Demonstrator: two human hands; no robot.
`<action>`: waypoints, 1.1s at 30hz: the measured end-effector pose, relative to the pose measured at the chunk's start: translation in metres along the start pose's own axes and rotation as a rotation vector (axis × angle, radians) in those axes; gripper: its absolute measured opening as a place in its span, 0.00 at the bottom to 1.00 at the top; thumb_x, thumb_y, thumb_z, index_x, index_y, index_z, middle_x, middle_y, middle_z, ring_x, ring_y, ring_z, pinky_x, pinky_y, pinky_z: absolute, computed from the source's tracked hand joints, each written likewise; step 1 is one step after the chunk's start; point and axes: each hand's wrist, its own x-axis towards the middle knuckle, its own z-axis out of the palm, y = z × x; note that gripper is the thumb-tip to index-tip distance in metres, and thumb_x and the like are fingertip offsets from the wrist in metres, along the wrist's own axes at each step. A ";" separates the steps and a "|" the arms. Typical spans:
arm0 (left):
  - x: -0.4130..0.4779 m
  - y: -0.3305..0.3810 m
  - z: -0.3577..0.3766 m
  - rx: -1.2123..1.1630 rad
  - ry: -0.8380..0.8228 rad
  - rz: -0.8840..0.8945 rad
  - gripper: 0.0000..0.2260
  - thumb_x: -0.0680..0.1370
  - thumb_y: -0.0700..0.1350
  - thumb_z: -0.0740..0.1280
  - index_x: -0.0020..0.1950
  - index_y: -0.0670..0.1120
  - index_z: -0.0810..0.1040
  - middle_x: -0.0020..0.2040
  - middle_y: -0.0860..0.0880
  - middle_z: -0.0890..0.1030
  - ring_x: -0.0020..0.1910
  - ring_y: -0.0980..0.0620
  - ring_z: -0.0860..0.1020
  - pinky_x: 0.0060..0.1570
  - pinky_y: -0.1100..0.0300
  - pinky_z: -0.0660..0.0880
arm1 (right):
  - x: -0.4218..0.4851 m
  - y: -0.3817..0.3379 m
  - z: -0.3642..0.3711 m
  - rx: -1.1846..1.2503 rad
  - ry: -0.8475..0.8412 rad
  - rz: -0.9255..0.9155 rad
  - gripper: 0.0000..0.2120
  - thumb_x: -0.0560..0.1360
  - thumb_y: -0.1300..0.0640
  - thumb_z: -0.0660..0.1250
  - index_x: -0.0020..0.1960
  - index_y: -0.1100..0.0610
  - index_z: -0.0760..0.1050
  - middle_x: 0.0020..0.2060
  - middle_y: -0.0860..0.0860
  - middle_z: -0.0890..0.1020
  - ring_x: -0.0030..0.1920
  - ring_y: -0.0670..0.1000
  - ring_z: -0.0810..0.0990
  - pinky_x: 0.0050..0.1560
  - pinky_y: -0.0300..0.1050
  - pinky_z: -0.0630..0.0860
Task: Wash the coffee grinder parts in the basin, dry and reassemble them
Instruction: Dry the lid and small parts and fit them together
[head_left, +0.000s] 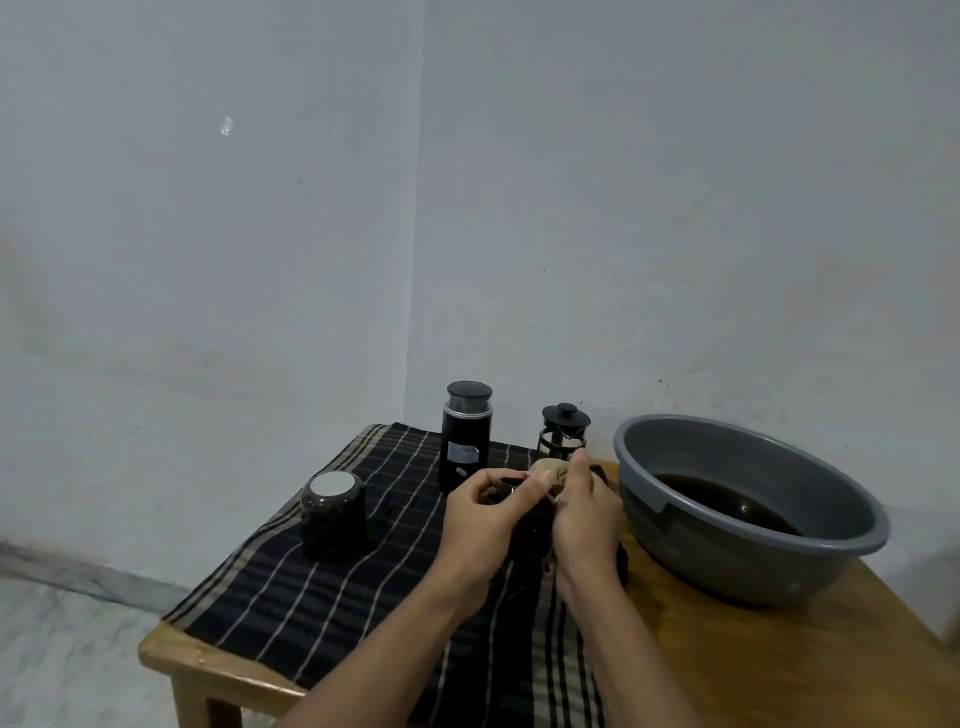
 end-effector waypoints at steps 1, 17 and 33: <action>0.002 -0.001 -0.002 -0.066 0.036 -0.067 0.28 0.64 0.59 0.79 0.56 0.42 0.84 0.51 0.42 0.87 0.51 0.45 0.86 0.51 0.51 0.83 | -0.004 0.004 0.001 -0.059 -0.012 -0.054 0.23 0.84 0.43 0.54 0.42 0.52 0.81 0.34 0.50 0.84 0.37 0.50 0.83 0.40 0.48 0.79; 0.021 0.016 0.003 -0.612 0.205 -0.438 0.32 0.74 0.70 0.66 0.57 0.42 0.84 0.53 0.38 0.86 0.51 0.39 0.85 0.52 0.46 0.82 | -0.006 0.009 -0.002 -0.316 -0.190 -0.587 0.16 0.83 0.42 0.54 0.58 0.45 0.79 0.50 0.44 0.76 0.48 0.38 0.76 0.43 0.32 0.73; 0.028 0.013 0.000 -0.164 0.350 -0.142 0.19 0.72 0.53 0.78 0.52 0.39 0.82 0.44 0.41 0.86 0.43 0.42 0.85 0.49 0.45 0.83 | -0.013 -0.001 -0.009 -0.059 -0.665 -0.010 0.14 0.83 0.51 0.60 0.63 0.58 0.75 0.48 0.65 0.79 0.40 0.60 0.81 0.43 0.53 0.82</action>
